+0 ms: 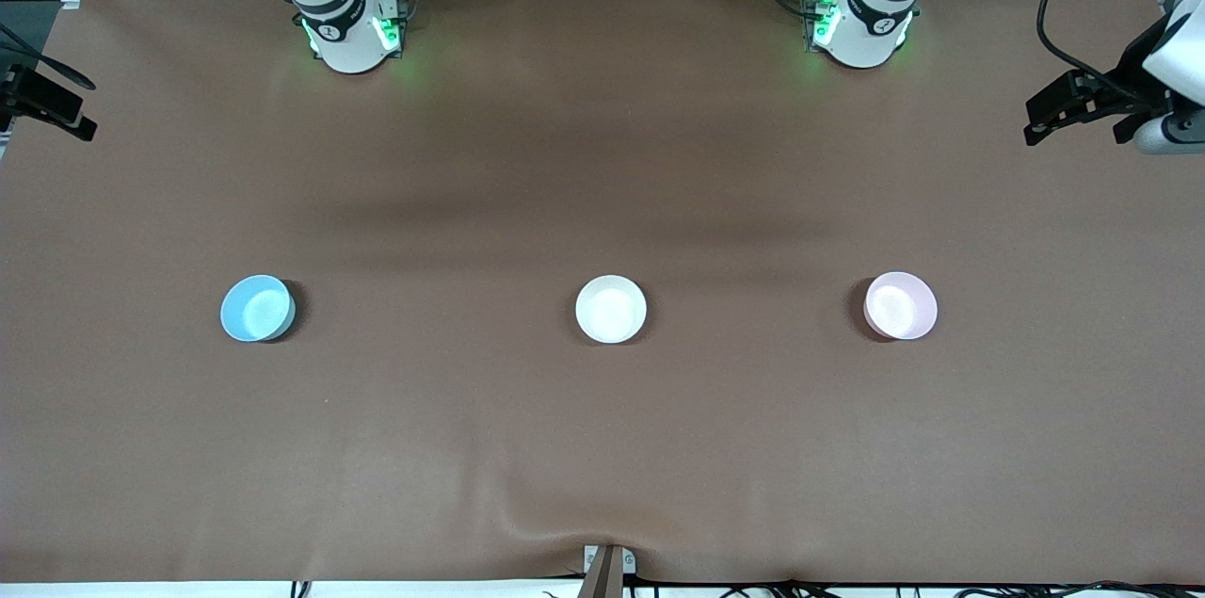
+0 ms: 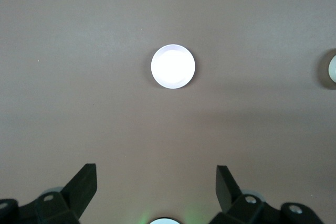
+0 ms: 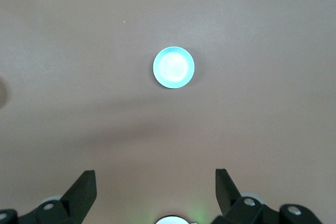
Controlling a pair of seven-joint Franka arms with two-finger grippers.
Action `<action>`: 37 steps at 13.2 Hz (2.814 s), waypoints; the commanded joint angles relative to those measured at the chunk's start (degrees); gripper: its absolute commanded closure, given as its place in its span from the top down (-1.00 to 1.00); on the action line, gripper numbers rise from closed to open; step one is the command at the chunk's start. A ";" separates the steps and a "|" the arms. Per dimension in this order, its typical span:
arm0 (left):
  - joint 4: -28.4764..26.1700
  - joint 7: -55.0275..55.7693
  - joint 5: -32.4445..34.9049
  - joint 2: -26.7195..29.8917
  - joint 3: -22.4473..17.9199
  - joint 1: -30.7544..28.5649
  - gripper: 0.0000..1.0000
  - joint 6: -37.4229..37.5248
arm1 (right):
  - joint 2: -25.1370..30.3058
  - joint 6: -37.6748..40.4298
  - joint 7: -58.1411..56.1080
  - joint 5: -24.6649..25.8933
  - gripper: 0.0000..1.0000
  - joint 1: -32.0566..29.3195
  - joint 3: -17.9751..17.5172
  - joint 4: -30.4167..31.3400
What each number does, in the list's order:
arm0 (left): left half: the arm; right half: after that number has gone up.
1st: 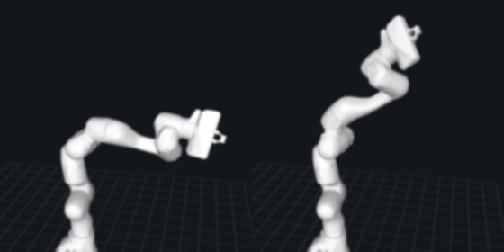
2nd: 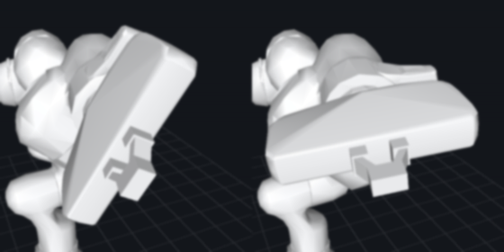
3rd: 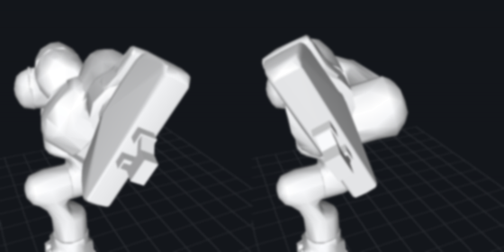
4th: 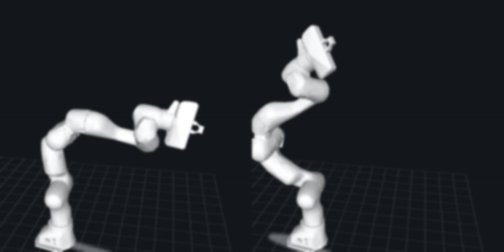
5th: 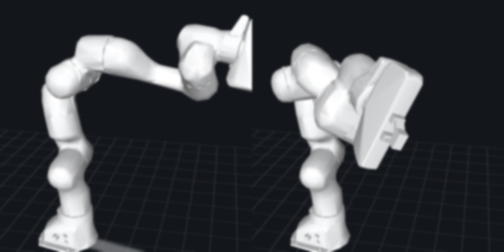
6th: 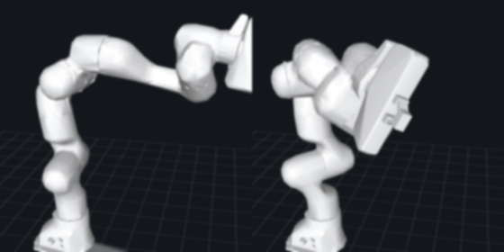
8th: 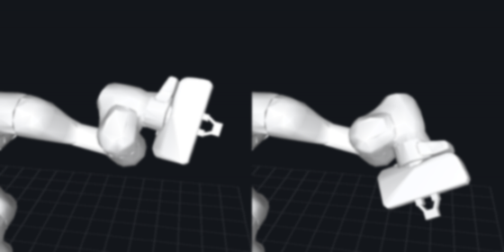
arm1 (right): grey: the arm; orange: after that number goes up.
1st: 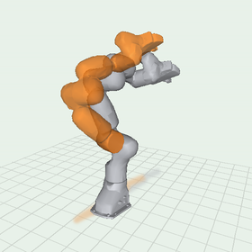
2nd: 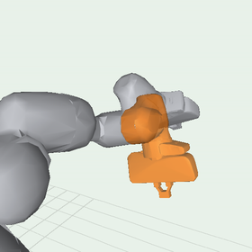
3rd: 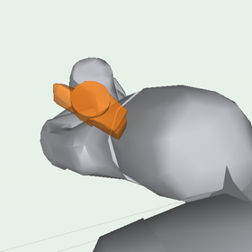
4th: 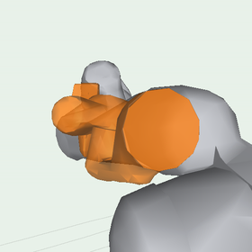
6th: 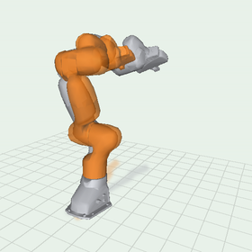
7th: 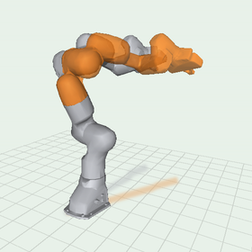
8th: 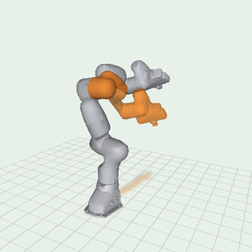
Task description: Stack pink and blue bowls on white bowl
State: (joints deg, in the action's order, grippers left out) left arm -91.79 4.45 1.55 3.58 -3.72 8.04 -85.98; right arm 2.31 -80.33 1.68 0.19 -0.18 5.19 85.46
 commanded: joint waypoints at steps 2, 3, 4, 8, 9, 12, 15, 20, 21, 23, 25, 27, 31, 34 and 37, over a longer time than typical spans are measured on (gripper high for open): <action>0.47 -0.84 0.65 -2.70 0.03 -0.05 1.00 -0.23 | -0.11 0.09 -0.37 -0.63 1.00 -0.26 -0.18 -0.29; 0.30 -0.93 0.47 -3.49 0.03 -0.57 1.00 -1.37 | -0.11 0.09 -0.37 -0.63 1.00 -0.26 -0.18 -0.29; 0.47 -0.93 -0.14 -4.37 0.12 -1.44 1.00 -1.90 | -0.11 0.09 -0.37 -0.63 1.00 -0.26 -0.18 -0.29; 0.65 -1.02 -0.94 -8.24 0.12 -1.54 1.00 -4.19 | -0.11 0.09 -0.37 -0.54 1.00 -0.26 -0.18 -0.29; 0.65 -1.02 -0.94 -8.42 0.12 -1.54 1.00 -4.28 | -0.11 0.09 -0.37 -0.54 1.00 -0.17 -0.18 -0.29; 0.56 -1.02 -1.03 -11.13 0.03 -1.98 1.00 -5.68 | -0.11 0.09 -0.37 -0.54 1.00 -0.17 -0.27 -0.29; 0.21 -1.02 -1.03 -15.35 0.03 -2.68 1.00 -7.88 | -0.11 0.09 -0.37 -0.54 1.00 -0.17 -0.27 -0.29; -7.68 -0.93 -1.81 -17.12 0.12 -3.82 1.00 -21.22 | -0.11 0.09 -0.37 -0.54 1.00 -0.17 -0.27 -0.29; -10.23 -0.93 -3.12 -17.12 0.12 -4.35 1.00 -24.55 | -0.11 0.09 -0.37 -0.54 1.00 -0.17 -0.27 -0.29; -15.33 -1.02 -3.84 -17.12 0.12 -5.40 1.00 -31.49 | -0.11 0.09 -0.37 -0.54 1.00 -0.17 -0.27 -0.29; -19.03 -1.11 -3.84 -18.25 0.12 -6.20 1.00 -37.13 | -0.20 -0.09 -0.37 -0.28 1.00 -0.17 -0.27 -0.38; -19.04 -1.02 -3.93 -20.36 0.12 -6.20 1.00 -38.03 | -0.20 -0.18 -0.37 -0.19 1.00 -0.43 -0.27 -0.47; -19.30 -1.11 -6.04 -25.81 0.21 -8.04 0.74 -42.59 | -0.20 -0.18 -0.37 -0.19 1.00 -0.17 -0.27 -0.47; -19.83 -1.11 -6.04 -27.57 0.38 -8.74 0.57 -42.95 | -0.20 -0.18 -0.37 -0.10 1.00 -0.26 -0.27 -0.47; -20.27 -1.11 -8.75 -28.71 0.56 -8.66 0.42 -43.83 | -0.20 -0.18 -0.37 -0.10 1.00 -0.17 -0.27 -0.47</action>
State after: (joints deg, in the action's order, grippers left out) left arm -111.30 4.37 -4.91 -24.97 -3.68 -0.17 -128.39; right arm 2.27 -80.45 1.68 0.19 -0.15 5.08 85.46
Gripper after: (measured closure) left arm 0.242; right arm 0.000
